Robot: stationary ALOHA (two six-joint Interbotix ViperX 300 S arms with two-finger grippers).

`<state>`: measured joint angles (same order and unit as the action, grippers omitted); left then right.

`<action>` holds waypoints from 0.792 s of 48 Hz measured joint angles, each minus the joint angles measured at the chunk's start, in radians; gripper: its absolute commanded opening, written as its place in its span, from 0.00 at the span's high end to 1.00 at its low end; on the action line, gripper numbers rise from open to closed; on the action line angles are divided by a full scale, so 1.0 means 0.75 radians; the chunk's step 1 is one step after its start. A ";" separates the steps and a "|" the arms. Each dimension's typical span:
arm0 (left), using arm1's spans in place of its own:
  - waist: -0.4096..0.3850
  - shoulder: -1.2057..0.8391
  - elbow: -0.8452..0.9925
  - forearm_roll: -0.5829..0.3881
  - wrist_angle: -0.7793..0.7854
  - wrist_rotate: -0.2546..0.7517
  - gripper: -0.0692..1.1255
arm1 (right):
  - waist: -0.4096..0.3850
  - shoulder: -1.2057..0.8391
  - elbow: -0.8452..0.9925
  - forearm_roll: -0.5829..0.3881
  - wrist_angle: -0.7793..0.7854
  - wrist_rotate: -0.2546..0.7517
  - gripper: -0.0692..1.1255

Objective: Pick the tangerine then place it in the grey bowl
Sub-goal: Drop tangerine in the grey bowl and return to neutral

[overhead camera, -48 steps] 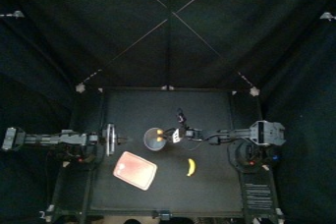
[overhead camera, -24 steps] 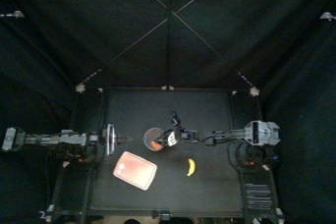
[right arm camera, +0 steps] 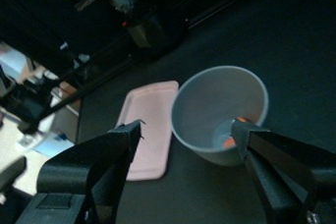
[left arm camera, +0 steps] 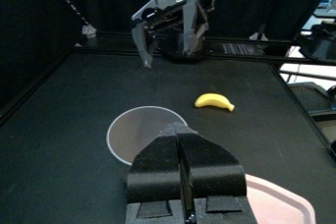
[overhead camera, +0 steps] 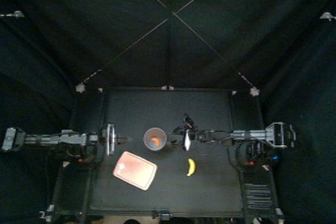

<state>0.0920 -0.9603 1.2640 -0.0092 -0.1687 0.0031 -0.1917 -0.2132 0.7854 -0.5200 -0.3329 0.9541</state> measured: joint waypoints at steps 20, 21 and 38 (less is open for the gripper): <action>0.004 0.000 0.000 0.008 0.000 0.002 0.85 | -0.027 -0.274 0.243 -0.405 -0.061 -0.004 0.08; 0.004 0.000 0.000 0.008 0.000 0.002 0.85 | -0.027 -0.274 0.247 -0.417 -0.061 -0.002 0.08; 0.012 0.000 0.000 0.010 0.000 0.002 0.85 | -0.018 -0.284 0.272 -0.507 -0.061 -0.004 0.08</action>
